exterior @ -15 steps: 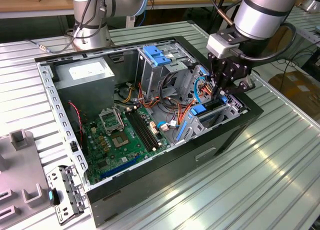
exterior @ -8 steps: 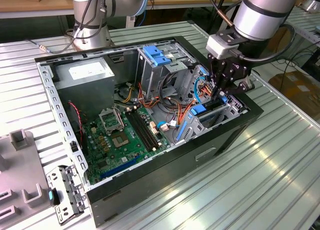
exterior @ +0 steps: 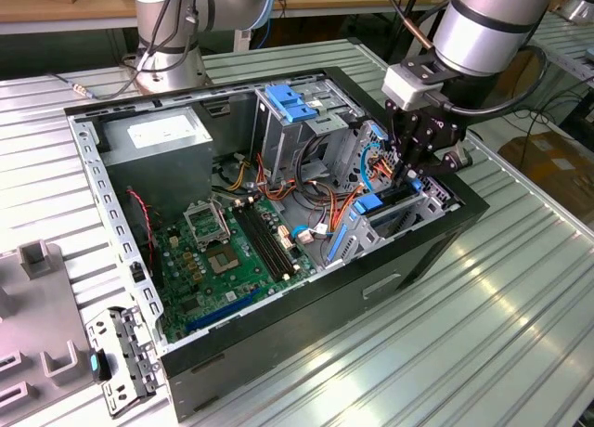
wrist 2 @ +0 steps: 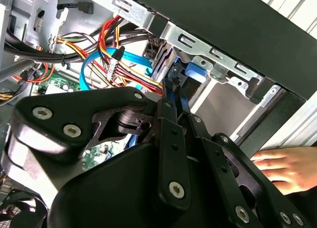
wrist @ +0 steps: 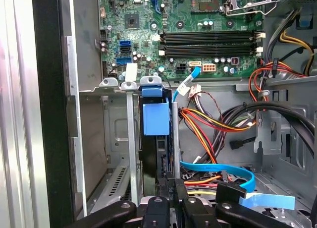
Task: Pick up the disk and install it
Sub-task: 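Insert the first disk wire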
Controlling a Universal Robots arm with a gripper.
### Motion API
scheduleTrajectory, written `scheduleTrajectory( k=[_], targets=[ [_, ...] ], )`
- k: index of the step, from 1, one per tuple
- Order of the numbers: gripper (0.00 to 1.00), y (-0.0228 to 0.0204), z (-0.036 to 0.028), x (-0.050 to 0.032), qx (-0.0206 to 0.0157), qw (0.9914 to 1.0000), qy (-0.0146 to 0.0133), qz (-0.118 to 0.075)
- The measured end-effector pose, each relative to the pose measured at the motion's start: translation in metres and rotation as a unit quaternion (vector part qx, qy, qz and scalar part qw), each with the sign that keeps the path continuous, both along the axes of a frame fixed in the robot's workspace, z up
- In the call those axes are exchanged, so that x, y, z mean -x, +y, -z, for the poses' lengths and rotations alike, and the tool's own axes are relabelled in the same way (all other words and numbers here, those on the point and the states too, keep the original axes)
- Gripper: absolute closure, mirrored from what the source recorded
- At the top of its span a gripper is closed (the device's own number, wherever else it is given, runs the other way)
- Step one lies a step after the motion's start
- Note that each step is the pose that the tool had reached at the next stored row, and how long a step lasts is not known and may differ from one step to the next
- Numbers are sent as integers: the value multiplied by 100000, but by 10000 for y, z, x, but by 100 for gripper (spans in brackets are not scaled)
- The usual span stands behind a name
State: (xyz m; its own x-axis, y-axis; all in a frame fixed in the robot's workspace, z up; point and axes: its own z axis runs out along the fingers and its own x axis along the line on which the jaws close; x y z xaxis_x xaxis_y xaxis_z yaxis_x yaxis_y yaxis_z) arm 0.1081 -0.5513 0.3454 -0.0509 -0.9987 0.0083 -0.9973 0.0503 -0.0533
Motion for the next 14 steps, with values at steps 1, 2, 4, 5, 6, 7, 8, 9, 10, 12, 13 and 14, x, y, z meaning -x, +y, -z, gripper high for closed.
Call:
scheduleTrajectory(
  k=[1,2,4,5,6,7,8,9,10,12,13,14],
  targets=[
    [83,0,-15,-1,7,100000,23,1],
    [83,0,-24,-2,-10,100000,78,1],
    [83,-11,-26,-3,8,100000,187,38],
    [83,-18,-26,-3,4,100000,251,63],
    [83,-26,-26,-4,5,99999,360,79],
    [83,-29,-25,-5,-2,99999,503,85],
    [83,-29,-25,-6,-2,99998,651,100],
    [83,-29,-25,-9,0,99997,759,108],
    [83,-29,-24,-16,0,99996,872,112],
    [83,-30,-24,-40,6,99995,947,115],
    [83,-29,-24,-45,6,99995,952,112],
    [83,-29,-24,-45,4,99995,953,120]
  ],
)
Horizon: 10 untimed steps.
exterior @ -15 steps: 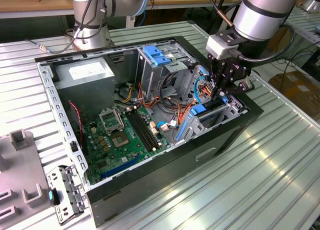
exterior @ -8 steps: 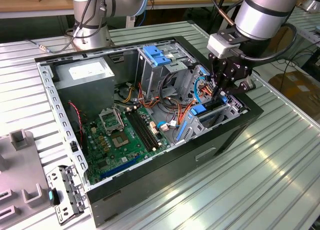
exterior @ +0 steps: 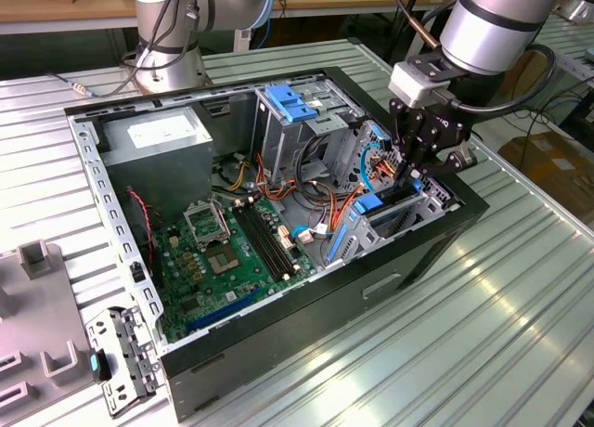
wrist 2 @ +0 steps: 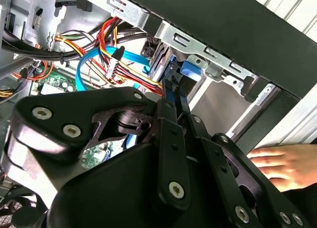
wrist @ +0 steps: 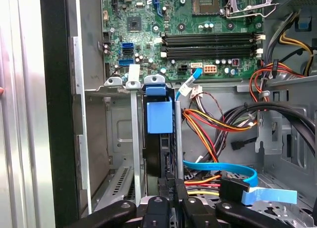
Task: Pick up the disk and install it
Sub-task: 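Insert the first disk wire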
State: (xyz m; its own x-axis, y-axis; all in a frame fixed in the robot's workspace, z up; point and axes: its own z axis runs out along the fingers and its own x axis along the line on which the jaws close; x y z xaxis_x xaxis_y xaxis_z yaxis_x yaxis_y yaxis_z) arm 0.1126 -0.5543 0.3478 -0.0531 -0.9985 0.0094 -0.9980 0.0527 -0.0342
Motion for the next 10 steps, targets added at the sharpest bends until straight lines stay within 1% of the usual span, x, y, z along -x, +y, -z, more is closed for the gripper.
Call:
scheduleTrajectory(
  k=[5,8,10],
  targets=[
    [83,-2,0,-1,2,100000,10,3],
    [83,-20,0,0,-2,100000,7,0],
    [83,-20,0,1,-4,100000,9,-14]
  ],
)
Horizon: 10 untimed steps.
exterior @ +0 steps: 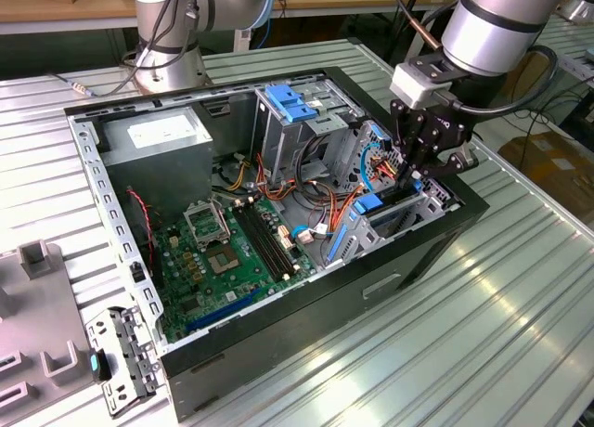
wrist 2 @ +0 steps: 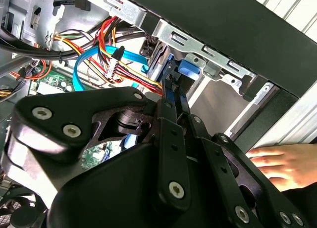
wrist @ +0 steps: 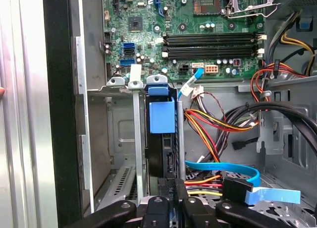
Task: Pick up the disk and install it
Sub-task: 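Insert the first disk wire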
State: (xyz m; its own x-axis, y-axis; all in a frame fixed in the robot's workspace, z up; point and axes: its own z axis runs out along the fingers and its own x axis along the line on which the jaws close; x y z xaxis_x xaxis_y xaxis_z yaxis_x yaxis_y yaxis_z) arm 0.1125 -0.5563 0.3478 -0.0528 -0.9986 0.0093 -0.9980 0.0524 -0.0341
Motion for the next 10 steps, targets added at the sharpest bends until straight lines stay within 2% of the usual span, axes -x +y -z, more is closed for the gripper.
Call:
scheduleTrajectory(
  k=[5,7,10],
  targets=[
    [83,8,1,1,-1,100000,-1,2],
    [83,35,2,7,-11,100000,-1,44],
    [83,33,2,7,-2,100000,1,66]
  ],
)
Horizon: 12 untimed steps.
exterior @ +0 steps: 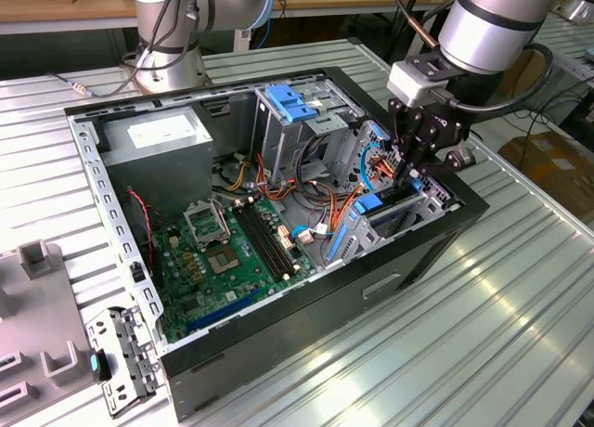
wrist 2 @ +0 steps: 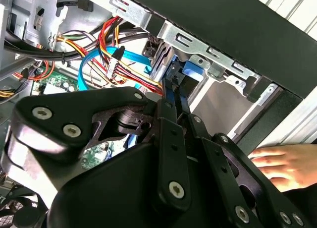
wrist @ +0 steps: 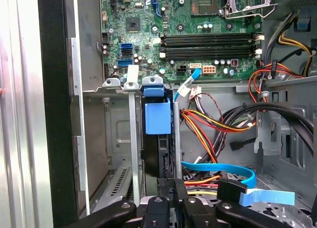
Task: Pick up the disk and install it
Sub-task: 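Insert the first disk wire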
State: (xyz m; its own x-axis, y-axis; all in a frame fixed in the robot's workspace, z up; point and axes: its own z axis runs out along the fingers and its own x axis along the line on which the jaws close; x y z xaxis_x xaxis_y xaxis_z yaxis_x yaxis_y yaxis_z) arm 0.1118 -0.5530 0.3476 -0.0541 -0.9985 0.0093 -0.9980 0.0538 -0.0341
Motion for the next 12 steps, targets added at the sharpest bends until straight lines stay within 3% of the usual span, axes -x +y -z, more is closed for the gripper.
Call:
scheduleTrajectory(
  k=[12],
  targets=[
    [83,-14,32,0,9,100000,0,-75]
  ],
)
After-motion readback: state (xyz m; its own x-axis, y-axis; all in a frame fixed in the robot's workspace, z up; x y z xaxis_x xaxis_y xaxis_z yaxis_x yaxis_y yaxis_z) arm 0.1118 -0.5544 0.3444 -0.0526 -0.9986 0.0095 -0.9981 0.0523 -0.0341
